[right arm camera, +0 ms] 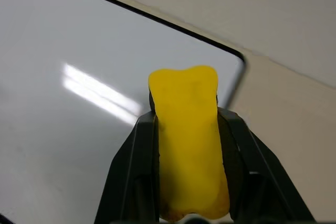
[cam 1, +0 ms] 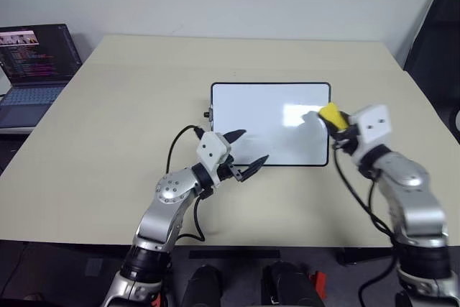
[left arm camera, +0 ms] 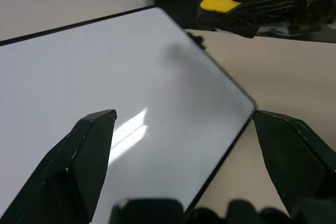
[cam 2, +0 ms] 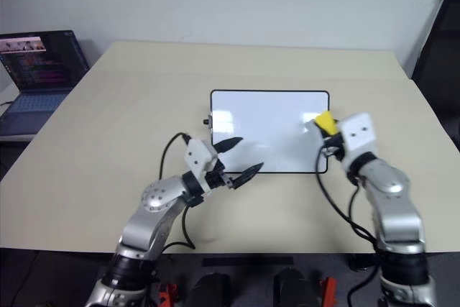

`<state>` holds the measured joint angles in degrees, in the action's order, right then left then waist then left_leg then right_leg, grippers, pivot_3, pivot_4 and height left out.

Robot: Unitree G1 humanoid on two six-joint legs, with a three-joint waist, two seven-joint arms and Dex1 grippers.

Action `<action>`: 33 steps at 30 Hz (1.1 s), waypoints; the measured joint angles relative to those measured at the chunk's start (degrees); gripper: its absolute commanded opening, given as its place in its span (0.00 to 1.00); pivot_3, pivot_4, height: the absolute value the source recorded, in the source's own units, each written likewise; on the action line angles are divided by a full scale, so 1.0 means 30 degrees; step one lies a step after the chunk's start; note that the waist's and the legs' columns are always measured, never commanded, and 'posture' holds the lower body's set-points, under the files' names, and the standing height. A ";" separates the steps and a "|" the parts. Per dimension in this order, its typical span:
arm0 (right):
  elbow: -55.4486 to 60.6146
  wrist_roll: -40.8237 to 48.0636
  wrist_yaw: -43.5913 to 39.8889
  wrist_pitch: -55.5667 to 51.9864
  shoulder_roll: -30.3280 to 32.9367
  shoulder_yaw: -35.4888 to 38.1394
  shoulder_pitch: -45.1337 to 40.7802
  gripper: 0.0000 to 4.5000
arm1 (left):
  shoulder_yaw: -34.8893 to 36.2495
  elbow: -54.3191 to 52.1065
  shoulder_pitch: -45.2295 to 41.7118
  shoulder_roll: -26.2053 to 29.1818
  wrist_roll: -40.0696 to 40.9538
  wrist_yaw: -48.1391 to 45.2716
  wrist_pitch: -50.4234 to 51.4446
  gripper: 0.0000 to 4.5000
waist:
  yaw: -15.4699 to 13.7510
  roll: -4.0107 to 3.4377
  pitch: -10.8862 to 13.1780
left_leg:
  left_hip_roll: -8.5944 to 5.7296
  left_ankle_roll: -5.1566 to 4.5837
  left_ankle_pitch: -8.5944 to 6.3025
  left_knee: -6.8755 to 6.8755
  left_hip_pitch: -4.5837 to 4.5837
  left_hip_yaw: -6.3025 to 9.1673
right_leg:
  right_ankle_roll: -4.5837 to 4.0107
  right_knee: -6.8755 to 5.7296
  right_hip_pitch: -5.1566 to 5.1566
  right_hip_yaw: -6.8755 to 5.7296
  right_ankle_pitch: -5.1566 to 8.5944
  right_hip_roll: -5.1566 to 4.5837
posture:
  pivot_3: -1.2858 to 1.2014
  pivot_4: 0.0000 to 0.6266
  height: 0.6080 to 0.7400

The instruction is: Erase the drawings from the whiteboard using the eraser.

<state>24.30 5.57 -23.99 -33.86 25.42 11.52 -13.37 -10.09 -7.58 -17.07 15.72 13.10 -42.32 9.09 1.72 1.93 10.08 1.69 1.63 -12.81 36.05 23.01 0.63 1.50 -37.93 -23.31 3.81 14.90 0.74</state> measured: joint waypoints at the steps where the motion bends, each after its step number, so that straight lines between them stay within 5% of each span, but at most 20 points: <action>1: 0.0307 0.0109 0.0110 -0.0624 0.0262 0.0484 0.0366 0.25 | -0.0262 0.0338 -0.0218 -0.0003 0.0184 -0.0588 -0.0150 1.00 | 0.0058 -0.0001 0.0000 | 0.0003 0.0000 0.0000 -0.0002 -0.0015 -0.0024 | 0.0000 -0.0003 0.0000 0.0000 0.0000 0.0006 | 0.52 0.24 1.00; 15: 0.0127 0.1605 0.1452 -0.6004 0.0360 0.2886 0.2018 0.25 | -0.3133 0.5140 -0.2895 0.0882 0.0387 -0.8139 -0.1964 1.00 | 0.0117 -0.0006 0.0002 | 0.0006 -0.0006 -0.0001 -0.0003 -0.0021 -0.0091 | 0.0010 -0.0002 -0.0010 0.0037 0.0003 0.0023 | 0.52 0.24 1.00; 33: -0.3039 0.1989 0.2688 -0.5269 -0.0296 0.2459 0.1776 0.25 | -0.3243 0.7583 -0.4175 0.0778 -0.1689 -0.8173 -0.4563 1.00 | 0.0071 -0.0007 0.0002 | 0.0006 -0.0007 0.0000 0.0001 -0.0021 -0.0107 | 0.0020 -0.0008 -0.0011 0.0049 0.0001 0.0022 | 0.52 0.24 1.00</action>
<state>15.19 11.54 -15.93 -49.67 24.53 18.89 -8.04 -19.82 15.16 -29.59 18.05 8.04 -66.84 -4.59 1.93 1.91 10.08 1.71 1.61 -12.81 36.06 22.94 0.31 1.56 -37.96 -23.34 3.95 14.90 0.81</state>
